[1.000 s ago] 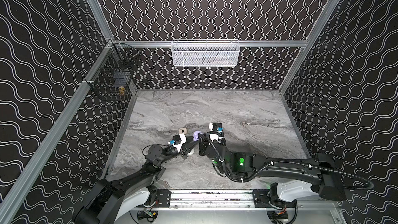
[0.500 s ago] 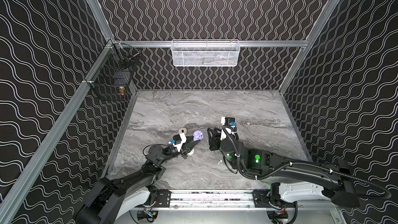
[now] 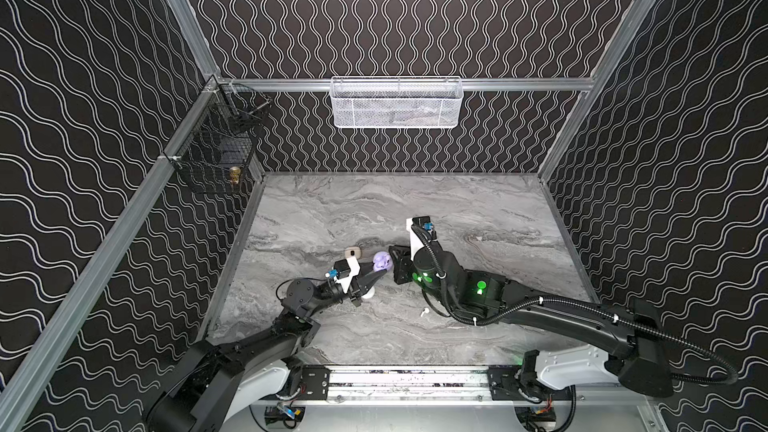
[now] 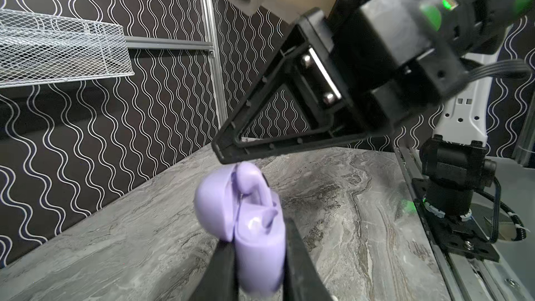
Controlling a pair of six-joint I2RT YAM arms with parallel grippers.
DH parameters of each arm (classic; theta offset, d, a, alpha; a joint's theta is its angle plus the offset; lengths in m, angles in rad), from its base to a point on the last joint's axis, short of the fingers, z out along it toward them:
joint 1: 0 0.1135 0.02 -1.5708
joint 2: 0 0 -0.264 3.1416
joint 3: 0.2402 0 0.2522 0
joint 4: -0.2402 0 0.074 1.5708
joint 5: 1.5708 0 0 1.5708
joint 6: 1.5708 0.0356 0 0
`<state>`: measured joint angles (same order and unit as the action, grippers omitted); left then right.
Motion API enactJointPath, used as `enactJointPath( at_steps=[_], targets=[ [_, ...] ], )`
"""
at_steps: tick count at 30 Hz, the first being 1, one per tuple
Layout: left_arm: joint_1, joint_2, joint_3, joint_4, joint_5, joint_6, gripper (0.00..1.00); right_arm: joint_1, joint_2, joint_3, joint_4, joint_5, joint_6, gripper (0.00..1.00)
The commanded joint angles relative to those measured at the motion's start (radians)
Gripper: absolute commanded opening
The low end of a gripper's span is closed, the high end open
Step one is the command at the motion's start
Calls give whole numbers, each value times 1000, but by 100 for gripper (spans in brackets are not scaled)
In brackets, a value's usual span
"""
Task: Insert the wireless bluetooth earbuds into the charging case
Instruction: 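Open the right gripper and lift it away from the case, then move the right gripper over the remaining lavender earbud on the table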
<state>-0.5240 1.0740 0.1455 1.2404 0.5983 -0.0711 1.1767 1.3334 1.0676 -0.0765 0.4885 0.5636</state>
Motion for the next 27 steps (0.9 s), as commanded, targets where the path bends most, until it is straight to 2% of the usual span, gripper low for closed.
enactJointPath(
  at_steps=[1, 11, 16, 18, 22, 24, 27],
  targets=[
    [1, -1, 6, 44, 0, 21, 0, 14, -7, 3, 17, 28, -14, 18],
    [0, -5, 7, 34, -2, 26, 0, 17, -24, -31, -24, 80, 21, 17],
    [0, -11, 2, 34, -12, 27, 0, -8, -95, -120, -25, 132, 69, 27],
    [0, -14, 3, 20, -17, 28, 0, -58, -114, -149, -32, 101, 93, 29],
    [0, -4, -2, 33, -35, 22, 0, -207, -108, -205, -45, -34, 159, 29],
    [0, -4, -6, 37, -41, 22, 0, -247, -86, -233, -34, -54, 176, 35],
    [-1, -3, 2, 16, -42, 27, 0, -302, -18, -248, -24, -109, 190, 39]
  ],
)
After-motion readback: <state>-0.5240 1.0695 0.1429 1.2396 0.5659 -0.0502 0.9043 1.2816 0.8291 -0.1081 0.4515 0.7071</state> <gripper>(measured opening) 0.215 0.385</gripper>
